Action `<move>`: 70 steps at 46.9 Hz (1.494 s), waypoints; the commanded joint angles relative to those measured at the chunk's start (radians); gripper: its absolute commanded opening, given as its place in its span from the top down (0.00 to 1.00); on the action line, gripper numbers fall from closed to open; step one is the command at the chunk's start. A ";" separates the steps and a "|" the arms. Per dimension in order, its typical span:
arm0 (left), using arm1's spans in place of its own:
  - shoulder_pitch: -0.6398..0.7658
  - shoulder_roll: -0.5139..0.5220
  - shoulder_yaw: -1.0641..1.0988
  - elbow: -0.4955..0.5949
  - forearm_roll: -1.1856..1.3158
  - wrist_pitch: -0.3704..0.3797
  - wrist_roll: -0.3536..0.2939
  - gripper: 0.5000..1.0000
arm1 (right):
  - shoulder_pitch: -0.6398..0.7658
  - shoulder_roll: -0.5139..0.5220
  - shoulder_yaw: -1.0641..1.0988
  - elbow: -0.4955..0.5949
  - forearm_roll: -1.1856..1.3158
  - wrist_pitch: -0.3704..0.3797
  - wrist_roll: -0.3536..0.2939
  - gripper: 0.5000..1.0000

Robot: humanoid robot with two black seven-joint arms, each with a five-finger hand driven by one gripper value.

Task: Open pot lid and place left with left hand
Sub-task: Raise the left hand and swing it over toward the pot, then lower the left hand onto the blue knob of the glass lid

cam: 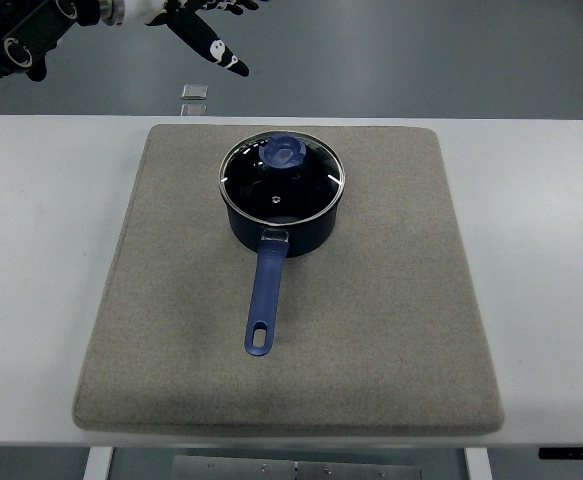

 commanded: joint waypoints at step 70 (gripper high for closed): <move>-0.178 0.038 0.088 -0.472 0.818 0.132 -0.099 0.12 | 0.000 0.000 0.000 0.000 0.000 0.000 0.000 0.17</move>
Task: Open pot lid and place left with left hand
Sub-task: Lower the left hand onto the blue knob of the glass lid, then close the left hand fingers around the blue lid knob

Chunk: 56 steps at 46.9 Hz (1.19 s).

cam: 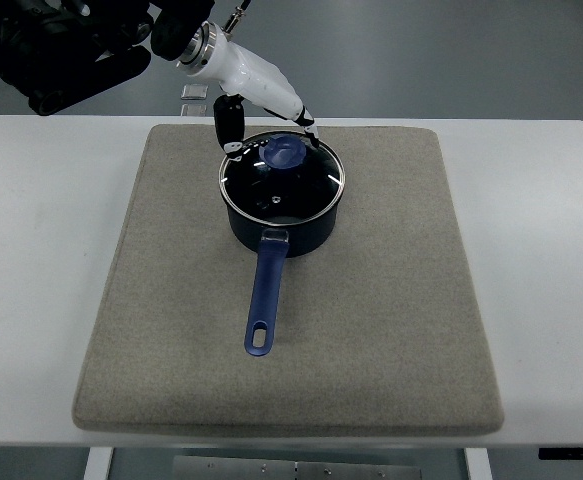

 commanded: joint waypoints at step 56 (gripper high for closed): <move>0.051 -0.044 -0.007 0.107 -0.037 -0.043 0.000 0.11 | 0.000 0.000 0.000 0.001 0.000 0.000 0.000 0.17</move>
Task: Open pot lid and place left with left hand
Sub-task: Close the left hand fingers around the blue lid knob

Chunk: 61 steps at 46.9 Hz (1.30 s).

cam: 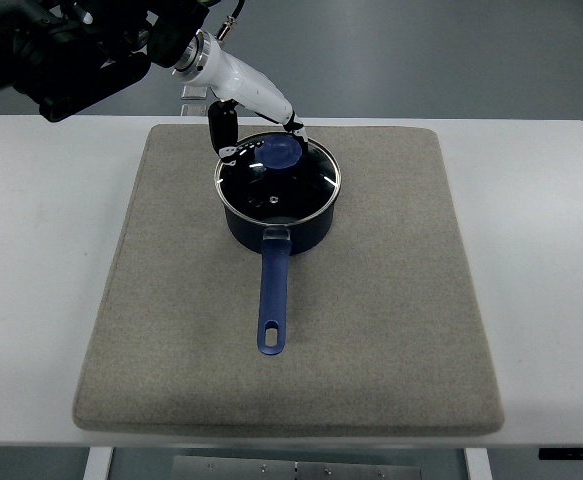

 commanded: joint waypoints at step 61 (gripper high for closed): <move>0.015 -0.025 0.004 0.008 -0.029 0.061 0.000 0.44 | 0.000 0.000 0.000 0.001 0.000 0.000 0.001 0.17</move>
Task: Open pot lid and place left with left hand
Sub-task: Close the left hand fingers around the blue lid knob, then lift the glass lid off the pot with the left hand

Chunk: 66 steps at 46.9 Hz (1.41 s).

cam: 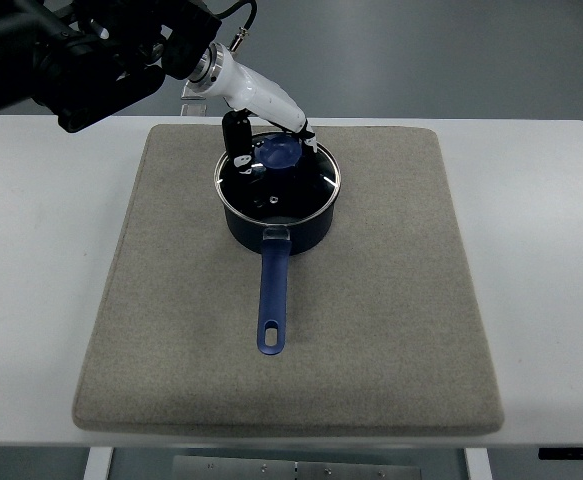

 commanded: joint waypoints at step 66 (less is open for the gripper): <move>0.005 -0.035 -0.003 0.079 -0.015 0.089 0.000 1.00 | 0.000 0.000 0.000 0.001 0.000 0.000 0.000 0.17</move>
